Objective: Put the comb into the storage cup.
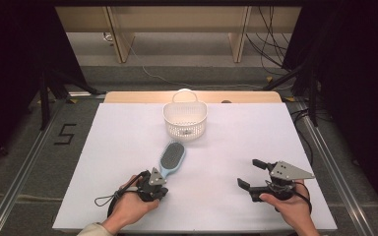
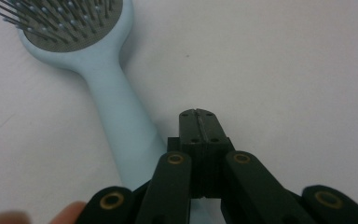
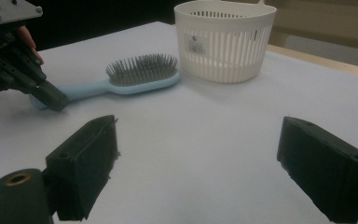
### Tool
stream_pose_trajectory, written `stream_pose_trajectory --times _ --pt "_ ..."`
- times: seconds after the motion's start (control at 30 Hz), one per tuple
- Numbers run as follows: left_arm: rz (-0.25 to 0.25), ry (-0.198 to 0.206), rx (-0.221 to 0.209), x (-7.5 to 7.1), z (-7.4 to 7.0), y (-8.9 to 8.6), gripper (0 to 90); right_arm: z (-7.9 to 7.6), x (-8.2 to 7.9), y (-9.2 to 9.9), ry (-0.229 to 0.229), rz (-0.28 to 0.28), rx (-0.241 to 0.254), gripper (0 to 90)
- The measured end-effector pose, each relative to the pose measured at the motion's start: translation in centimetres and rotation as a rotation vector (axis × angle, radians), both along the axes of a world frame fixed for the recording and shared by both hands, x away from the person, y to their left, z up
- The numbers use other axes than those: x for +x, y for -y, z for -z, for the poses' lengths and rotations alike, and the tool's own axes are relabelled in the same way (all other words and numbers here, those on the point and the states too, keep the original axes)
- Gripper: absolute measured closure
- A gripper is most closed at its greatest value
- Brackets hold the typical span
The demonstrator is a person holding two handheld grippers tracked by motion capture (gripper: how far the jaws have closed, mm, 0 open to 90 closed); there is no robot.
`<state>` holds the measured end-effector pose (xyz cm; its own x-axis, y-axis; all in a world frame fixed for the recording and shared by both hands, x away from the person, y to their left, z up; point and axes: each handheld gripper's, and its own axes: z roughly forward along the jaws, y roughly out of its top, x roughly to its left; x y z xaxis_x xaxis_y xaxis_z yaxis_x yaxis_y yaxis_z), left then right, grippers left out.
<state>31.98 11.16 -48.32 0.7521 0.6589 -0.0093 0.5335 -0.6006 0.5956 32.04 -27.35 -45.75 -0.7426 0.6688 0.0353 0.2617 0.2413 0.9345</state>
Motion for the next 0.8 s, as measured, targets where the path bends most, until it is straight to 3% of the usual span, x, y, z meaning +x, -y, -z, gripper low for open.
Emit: stream_pose_trajectory --times 0.47,0.8 --pt "-0.055 -0.043 0.038 0.6 -0.2 -1.3 90.0 0.0 0.0 0.0 -0.007 -0.009 -0.005 14.0" --pt "-0.099 -0.047 0.057 1.3 -0.2 -2.7 90.0 0.0 0.0 0.0 -0.009 -0.012 -0.005 14.4"
